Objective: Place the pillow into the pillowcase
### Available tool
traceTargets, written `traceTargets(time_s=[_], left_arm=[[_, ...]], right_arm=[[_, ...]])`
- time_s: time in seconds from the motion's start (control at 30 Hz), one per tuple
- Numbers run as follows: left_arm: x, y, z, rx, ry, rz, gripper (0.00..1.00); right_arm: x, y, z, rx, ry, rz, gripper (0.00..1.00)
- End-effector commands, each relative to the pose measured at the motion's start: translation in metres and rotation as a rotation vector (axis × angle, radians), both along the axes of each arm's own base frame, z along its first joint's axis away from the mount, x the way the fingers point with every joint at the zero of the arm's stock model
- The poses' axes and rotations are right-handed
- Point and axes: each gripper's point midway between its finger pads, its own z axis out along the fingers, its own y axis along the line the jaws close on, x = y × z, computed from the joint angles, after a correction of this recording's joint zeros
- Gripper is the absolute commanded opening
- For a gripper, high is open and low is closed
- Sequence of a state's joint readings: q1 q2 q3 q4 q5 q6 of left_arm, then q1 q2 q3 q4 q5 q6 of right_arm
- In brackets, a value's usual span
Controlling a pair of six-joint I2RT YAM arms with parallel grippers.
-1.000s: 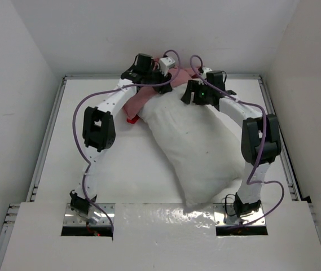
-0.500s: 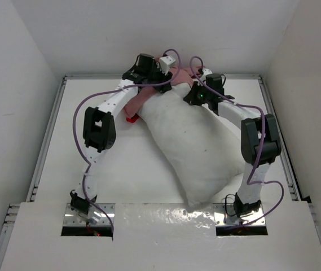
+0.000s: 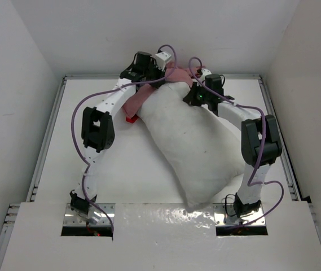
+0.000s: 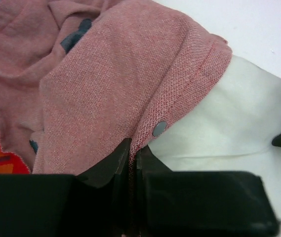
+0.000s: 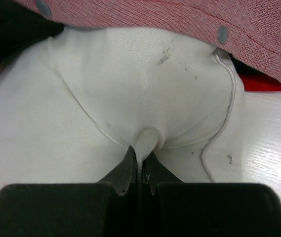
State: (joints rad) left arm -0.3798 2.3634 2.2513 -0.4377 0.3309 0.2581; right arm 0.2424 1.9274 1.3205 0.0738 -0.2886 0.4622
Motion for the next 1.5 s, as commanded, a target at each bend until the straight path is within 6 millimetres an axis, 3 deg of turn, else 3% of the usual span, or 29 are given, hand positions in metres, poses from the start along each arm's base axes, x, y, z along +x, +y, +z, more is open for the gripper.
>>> traceTargets(time_s=[0.0,0.1,0.17,0.2,0.23,0.37,0.43,0.47,0.53,0.63,0.7,0.73,0.83,0.97,1.0,1.03,1.07,1.1,1.13,1.17,1.2,1.23,1.27,1.3,1.33,1.37,1.4,1.43,1.47], left_arm=[[0.008,0.010,0.063,-0.046,-0.125,0.046,0.04],[-0.002,-0.001,0.069,-0.093,-0.102,-0.018,0.00],[-0.023,-0.023,0.084,-0.178,-0.079,-0.165,0.00],[-0.033,-0.030,0.092,-0.220,-0.059,-0.219,0.00],[-0.057,-0.046,0.110,-0.293,-0.045,-0.364,0.00],[-0.106,-0.066,0.142,-0.406,-0.003,-0.604,0.00],[-0.127,-0.073,0.140,-0.394,0.029,-0.665,0.00],[-0.138,-0.072,0.126,-0.359,0.094,-0.661,0.00],[-0.152,-0.077,0.108,-0.220,0.035,-0.705,0.00],[-0.187,-0.064,0.074,-0.129,0.141,-0.782,0.00],[-0.207,-0.049,0.058,-0.068,0.192,-0.822,0.00],[-0.220,-0.038,0.045,-0.027,0.233,-0.852,0.00],[-0.240,-0.022,0.037,0.020,0.292,-0.868,0.00],[-0.239,-0.008,0.020,0.075,0.324,-0.840,0.00],[-0.238,-0.007,0.016,0.083,0.334,-0.833,0.00],[-0.231,-0.009,0.015,0.074,0.335,-0.800,0.05],[-0.225,-0.010,0.013,0.064,0.340,-0.776,0.18],[-0.219,-0.011,0.016,0.051,0.334,-0.751,0.43],[-0.207,-0.009,0.022,0.026,0.331,-0.702,0.53],[-0.201,-0.007,0.026,0.015,0.327,-0.677,0.62],[-0.192,-0.005,0.040,0.013,0.292,-0.649,0.75],[-0.187,0.001,0.047,0.006,0.301,-0.606,0.96],[-0.178,0.016,0.062,0.005,0.269,-0.551,1.00],[-0.163,0.038,0.065,0.017,0.262,-0.455,1.00],[-0.163,0.042,0.068,0.034,0.241,-0.439,1.00],[-0.157,0.068,0.083,0.025,0.224,-0.338,1.00],[-0.148,0.091,0.063,0.083,0.249,-0.224,1.00],[-0.145,0.110,0.058,0.108,0.265,-0.145,1.00],[-0.144,0.134,0.055,0.128,0.281,-0.057,1.00]], right_arm=[[-0.025,0.016,-0.003,-0.014,0.045,0.069,0.00],[-0.027,0.027,0.003,-0.026,0.023,0.095,0.00],[-0.028,0.036,0.013,-0.032,-0.005,0.112,0.00],[-0.033,0.049,0.023,-0.034,-0.036,0.141,0.00],[-0.031,0.055,0.034,-0.036,-0.069,0.146,0.00],[-0.027,0.089,0.080,0.031,-0.200,0.177,0.00],[-0.020,0.095,0.094,0.111,-0.216,0.137,0.00],[-0.012,0.095,0.106,0.137,-0.267,0.107,0.00],[0.011,0.081,0.122,0.189,-0.332,-0.038,0.00],[0.044,0.028,0.127,0.395,-0.331,-0.365,0.00],[0.057,-0.038,0.101,0.499,-0.281,-0.698,0.00],[0.055,-0.063,0.094,0.497,-0.275,-0.815,0.00],[0.040,-0.121,0.067,0.392,-0.269,-1.120,0.00],[0.025,-0.154,0.041,0.290,-0.225,-1.251,0.00],[0.027,-0.154,0.038,0.252,-0.223,-1.224,0.00],[0.036,-0.140,0.033,0.226,-0.200,-1.112,0.04],[0.043,-0.129,0.039,0.094,-0.219,-0.974,0.17],[0.048,-0.119,0.042,0.039,-0.217,-0.871,0.38],[0.044,-0.100,0.031,-0.028,-0.155,-0.720,0.74],[0.047,-0.098,0.045,-0.118,-0.178,-0.637,0.86],[0.042,-0.096,0.047,-0.168,-0.162,-0.585,0.98],[0.031,-0.097,0.044,-0.235,-0.127,-0.534,0.99],[0.026,-0.100,0.053,-0.308,-0.152,-0.480,0.99],[0.013,-0.100,0.073,-0.330,-0.172,-0.454,0.99],[0.006,-0.099,0.082,-0.355,-0.189,-0.418,0.99],[-0.001,-0.097,0.089,-0.398,-0.211,-0.368,0.99],[-0.013,-0.094,0.104,-0.416,-0.228,-0.331,0.99],[-0.022,-0.080,0.110,-0.437,-0.246,-0.272,0.97],[-0.030,-0.075,0.111,-0.483,-0.260,-0.217,0.74]])
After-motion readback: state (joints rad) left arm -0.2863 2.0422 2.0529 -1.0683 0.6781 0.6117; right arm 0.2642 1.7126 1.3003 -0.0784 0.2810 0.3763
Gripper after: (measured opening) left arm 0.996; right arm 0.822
